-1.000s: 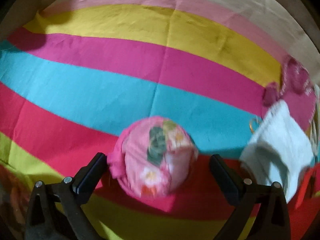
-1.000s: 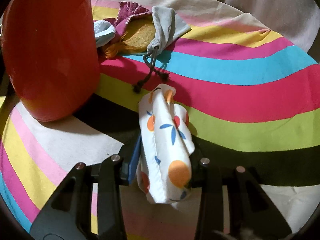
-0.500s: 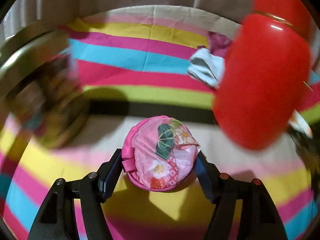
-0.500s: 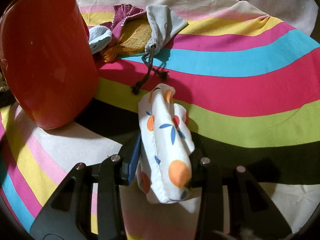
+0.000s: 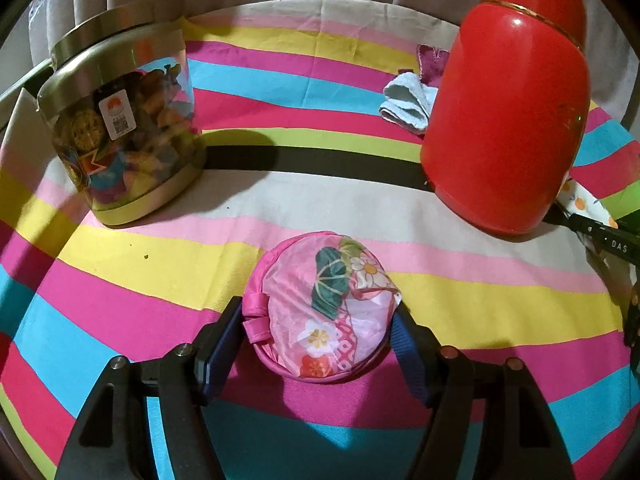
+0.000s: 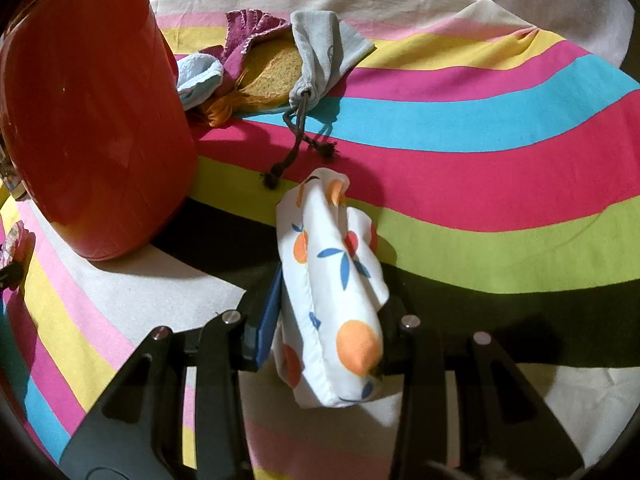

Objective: Organize soft objects
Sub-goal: 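Lift the orange-dot cloth with the right tool while the left tool lifts the pink coin purse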

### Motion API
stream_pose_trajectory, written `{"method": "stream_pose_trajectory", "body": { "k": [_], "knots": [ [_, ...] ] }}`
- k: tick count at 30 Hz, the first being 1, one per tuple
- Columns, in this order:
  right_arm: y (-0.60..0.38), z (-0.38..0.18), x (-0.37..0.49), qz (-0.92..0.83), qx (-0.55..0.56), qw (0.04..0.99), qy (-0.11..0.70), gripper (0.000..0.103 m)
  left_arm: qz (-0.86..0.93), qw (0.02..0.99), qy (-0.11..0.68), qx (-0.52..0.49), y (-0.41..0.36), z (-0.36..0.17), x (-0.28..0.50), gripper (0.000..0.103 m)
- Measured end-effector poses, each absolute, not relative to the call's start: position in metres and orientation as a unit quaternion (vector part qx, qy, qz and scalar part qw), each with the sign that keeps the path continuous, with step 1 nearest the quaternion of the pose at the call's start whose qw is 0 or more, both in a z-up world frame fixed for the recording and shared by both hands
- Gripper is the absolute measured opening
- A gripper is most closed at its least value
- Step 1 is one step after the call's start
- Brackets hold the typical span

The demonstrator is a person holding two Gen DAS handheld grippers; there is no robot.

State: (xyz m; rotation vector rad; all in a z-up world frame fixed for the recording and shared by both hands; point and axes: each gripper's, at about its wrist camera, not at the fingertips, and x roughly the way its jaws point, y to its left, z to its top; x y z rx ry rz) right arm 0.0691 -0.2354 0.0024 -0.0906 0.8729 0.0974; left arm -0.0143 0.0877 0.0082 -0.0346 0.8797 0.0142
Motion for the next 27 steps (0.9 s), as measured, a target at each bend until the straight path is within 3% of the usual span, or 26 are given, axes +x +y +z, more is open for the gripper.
{"method": "stream_pose_trajectory", "body": {
  "k": [6, 13, 27],
  "knots": [
    [-0.235, 0.006, 0.048, 0.044, -0.012, 0.903, 0.428, 0.041, 0.008, 0.904, 0.426, -0.016, 0.087, 0.008, -0.014, 0.071],
    [-0.240, 0.012, -0.032, 0.051, 0.062, 0.900, 0.428, 0.041, 0.008, 0.904, 0.426, -0.017, 0.087, 0.008, -0.014, 0.071],
    [-0.188, 0.018, -0.111, 0.118, 0.031, 0.889, 0.441, 0.041, 0.013, 0.904, 0.426, -0.013, 0.086, 0.009, -0.014, 0.071]
  ]
}}
